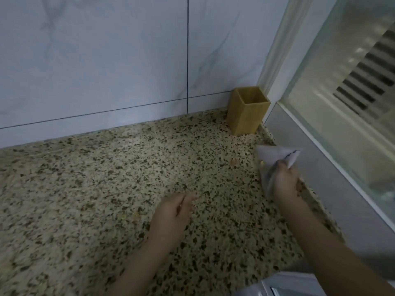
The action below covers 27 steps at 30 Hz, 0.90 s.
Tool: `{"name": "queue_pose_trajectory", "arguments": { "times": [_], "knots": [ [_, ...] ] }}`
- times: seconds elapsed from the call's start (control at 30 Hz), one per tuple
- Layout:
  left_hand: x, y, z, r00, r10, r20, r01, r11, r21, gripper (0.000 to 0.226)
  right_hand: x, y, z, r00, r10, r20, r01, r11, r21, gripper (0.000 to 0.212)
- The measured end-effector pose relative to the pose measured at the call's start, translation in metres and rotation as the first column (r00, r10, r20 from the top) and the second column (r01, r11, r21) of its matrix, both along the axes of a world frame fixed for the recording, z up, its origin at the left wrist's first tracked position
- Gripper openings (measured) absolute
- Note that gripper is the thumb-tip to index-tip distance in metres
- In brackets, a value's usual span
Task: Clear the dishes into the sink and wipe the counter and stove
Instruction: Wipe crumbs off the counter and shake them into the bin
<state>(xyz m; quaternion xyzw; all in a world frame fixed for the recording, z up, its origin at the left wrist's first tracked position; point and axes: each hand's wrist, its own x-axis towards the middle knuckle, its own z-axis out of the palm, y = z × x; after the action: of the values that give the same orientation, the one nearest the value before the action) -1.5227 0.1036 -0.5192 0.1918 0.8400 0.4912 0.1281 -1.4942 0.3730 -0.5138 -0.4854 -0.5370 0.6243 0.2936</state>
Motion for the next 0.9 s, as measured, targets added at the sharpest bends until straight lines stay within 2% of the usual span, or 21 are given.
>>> {"name": "queue_pose_trajectory", "arguments": {
  "times": [0.1,0.17,0.27,0.4,0.53,0.73,0.9],
  "knots": [
    [0.003,-0.007,-0.014,0.996,0.085,0.007,-0.085,0.996,0.005,0.028,-0.023,0.0,-0.024,0.985,0.081,0.152,-0.087,0.996,0.032,0.04],
    [0.003,-0.014,-0.024,0.992,0.124,-0.004,-0.124,0.992,0.012,0.027,-0.036,-0.002,-0.033,0.949,0.143,0.28,-0.166,0.984,0.06,0.045],
    [0.002,-0.022,-0.027,0.986,0.169,0.002,-0.169,0.985,0.026,0.031,-0.045,-0.01,-0.032,0.886,0.301,0.353,-0.369,0.919,0.141,0.04],
    [-0.003,-0.033,-0.026,0.962,0.271,-0.009,-0.27,0.96,0.071,0.025,-0.061,-0.023,-0.029,0.841,0.396,0.368,-0.466,0.877,0.121,0.039],
    [-0.003,-0.052,-0.027,0.937,0.345,0.05,-0.349,0.932,0.103,0.034,-0.072,-0.051,-0.029,0.791,0.492,0.364,-0.555,0.828,0.085,0.037],
    [0.001,-0.086,-0.019,0.922,0.386,0.036,-0.386,0.91,0.15,0.027,-0.076,-0.12,-0.032,0.676,0.679,0.286,-0.696,0.716,-0.054,0.041],
    [0.005,-0.123,-0.017,0.906,0.415,0.079,-0.422,0.883,0.206,0.036,-0.062,-0.171,-0.034,0.643,0.715,0.276,-0.73,0.68,-0.062,0.047]
  ]
}}
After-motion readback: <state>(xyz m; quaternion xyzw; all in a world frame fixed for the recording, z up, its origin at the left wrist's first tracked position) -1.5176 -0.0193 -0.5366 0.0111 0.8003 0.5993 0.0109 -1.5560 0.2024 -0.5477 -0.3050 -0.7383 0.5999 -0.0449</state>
